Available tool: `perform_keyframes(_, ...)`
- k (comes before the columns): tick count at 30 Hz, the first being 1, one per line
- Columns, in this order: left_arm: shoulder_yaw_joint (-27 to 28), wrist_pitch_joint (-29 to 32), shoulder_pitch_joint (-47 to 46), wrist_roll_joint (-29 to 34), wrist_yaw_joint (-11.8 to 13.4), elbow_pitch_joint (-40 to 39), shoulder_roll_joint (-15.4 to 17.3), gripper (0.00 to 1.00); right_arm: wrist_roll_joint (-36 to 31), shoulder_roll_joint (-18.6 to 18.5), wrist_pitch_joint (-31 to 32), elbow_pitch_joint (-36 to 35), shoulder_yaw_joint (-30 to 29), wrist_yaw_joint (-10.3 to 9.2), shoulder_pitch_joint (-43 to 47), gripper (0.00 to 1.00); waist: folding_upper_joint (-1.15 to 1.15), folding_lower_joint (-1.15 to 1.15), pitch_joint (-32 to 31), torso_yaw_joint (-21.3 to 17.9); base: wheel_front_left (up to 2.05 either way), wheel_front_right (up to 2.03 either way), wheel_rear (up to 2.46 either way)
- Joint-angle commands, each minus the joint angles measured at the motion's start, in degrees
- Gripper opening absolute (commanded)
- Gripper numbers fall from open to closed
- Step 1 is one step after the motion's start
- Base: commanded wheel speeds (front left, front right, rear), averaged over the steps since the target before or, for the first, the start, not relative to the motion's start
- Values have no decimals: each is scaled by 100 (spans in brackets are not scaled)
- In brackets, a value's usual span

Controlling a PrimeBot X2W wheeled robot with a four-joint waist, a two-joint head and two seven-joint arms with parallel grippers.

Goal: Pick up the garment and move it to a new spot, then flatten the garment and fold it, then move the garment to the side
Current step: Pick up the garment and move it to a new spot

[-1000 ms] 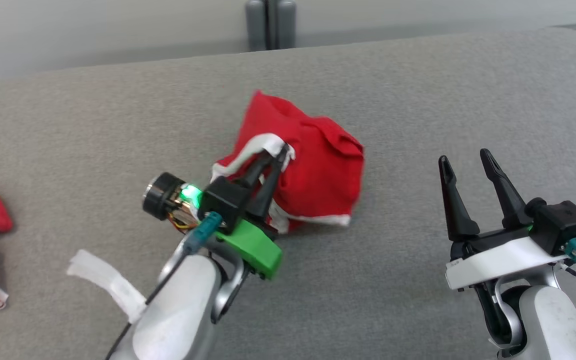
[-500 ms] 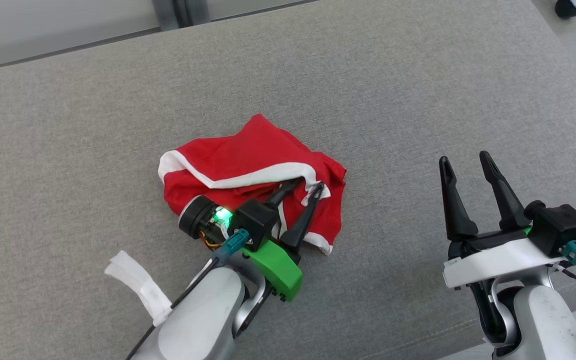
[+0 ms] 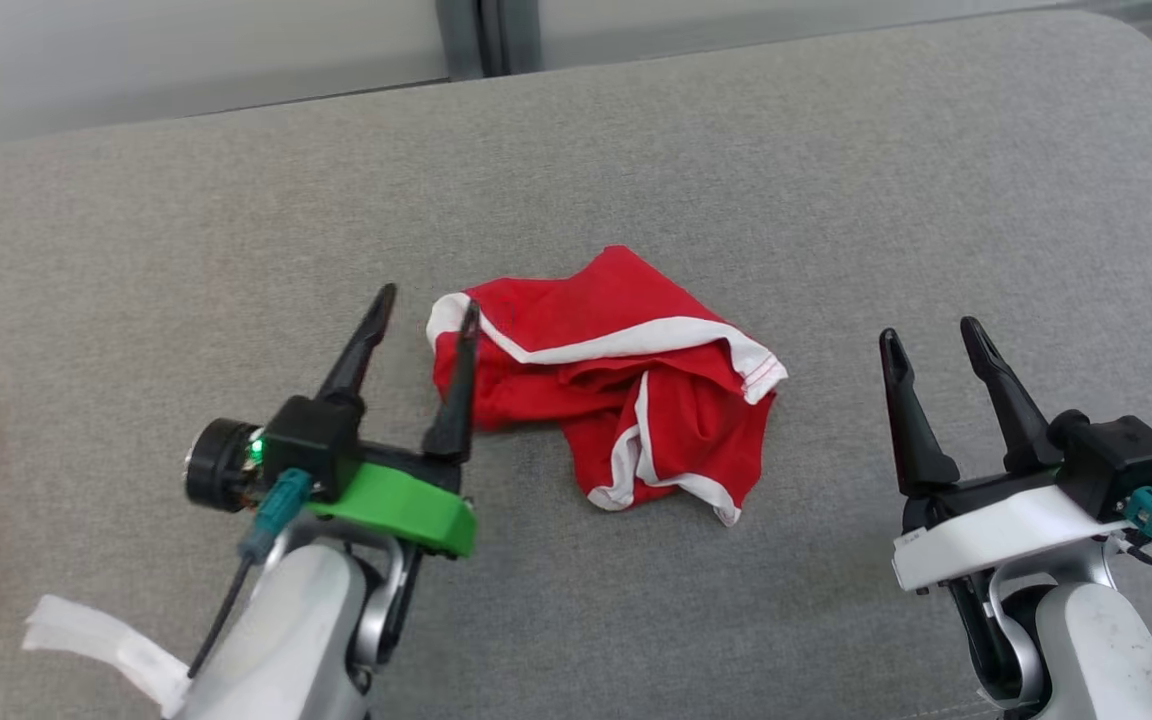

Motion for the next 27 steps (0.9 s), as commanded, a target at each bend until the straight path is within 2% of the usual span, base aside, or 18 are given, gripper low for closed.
perform_keyframes(1, 163, -40, 181, -92, 99, -31, 143, 100, -50, -31, 40, -32, -14, -4, 91, 100, 0, 0, -399, 426, 0, 0, 0)
perform_keyframes(6, 670, -37, 529, -319, 266, -61, 469, 100, -70, -47, 152, -81, -28, -4, 247, 100, 0, 0, -585, 611, 0, 0, 0)
perform_keyframes(11, 925, -36, 832, -431, 285, -88, 756, 100, -77, -68, 277, -122, -32, -4, 413, 100, 0, 0, -745, 701, 0, 0, 0)
perform_keyframes(27, 823, -14, 1768, -366, 443, -488, 932, 100, -71, -29, 551, -276, -77, -4, 1090, 100, 0, 0, -1243, 603, 0, 0, 0)
